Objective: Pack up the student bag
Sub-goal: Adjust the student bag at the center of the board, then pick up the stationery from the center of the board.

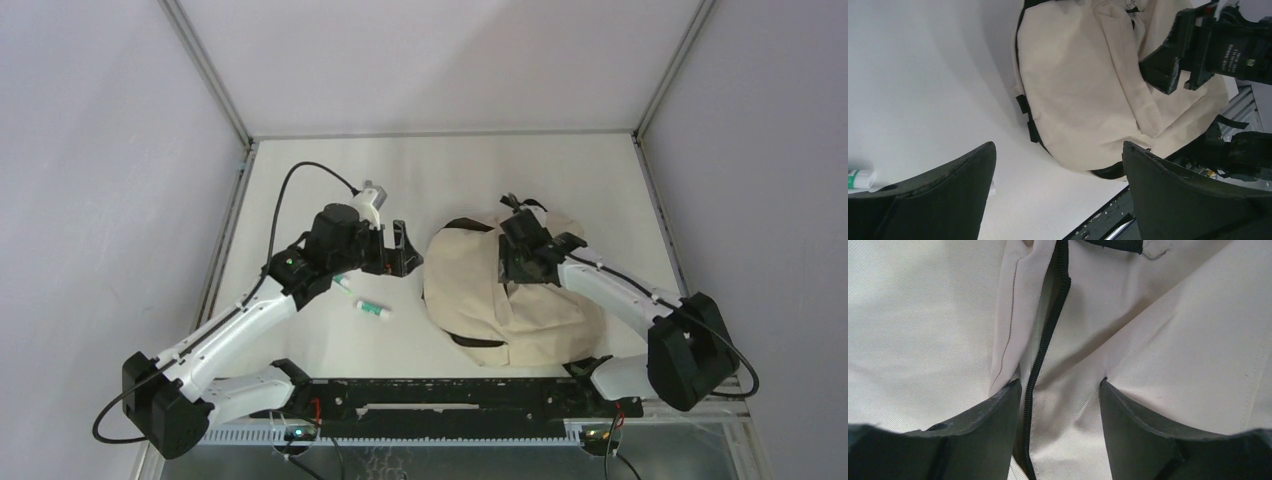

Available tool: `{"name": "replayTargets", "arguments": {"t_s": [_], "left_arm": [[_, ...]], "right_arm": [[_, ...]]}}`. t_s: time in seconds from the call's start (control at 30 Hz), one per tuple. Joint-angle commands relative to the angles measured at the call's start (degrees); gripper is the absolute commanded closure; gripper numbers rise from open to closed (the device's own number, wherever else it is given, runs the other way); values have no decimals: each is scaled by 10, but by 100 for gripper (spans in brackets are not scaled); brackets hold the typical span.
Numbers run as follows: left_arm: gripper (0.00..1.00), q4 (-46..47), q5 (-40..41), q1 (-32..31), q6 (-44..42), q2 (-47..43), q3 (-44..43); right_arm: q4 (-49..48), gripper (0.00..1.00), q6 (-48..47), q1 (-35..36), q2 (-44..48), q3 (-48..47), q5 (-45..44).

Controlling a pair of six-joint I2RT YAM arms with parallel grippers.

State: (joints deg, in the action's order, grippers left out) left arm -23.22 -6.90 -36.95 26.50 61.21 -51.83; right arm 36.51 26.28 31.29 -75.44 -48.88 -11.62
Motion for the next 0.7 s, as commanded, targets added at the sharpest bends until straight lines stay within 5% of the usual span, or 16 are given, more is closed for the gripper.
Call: {"name": "replayTargets", "arguments": {"t_s": [0.0, 0.47, 0.57, 0.67], "left_arm": [[0, 22, -22, -2, 0, -6, -20], [0, 42, -60, -3, 4, 21, -11], [0, 46, -65, -4, 5, 22, -7], [0, 47, -68, -4, 5, 22, -4]], "right_arm": [[13, 32, 12, 42, -29, -52, -67], [42, 38, -35, 55, -128, -93, -147], [42, 47, -36, 43, -133, -88, -152], [43, 71, -37, 37, -113, -88, -154]]}}
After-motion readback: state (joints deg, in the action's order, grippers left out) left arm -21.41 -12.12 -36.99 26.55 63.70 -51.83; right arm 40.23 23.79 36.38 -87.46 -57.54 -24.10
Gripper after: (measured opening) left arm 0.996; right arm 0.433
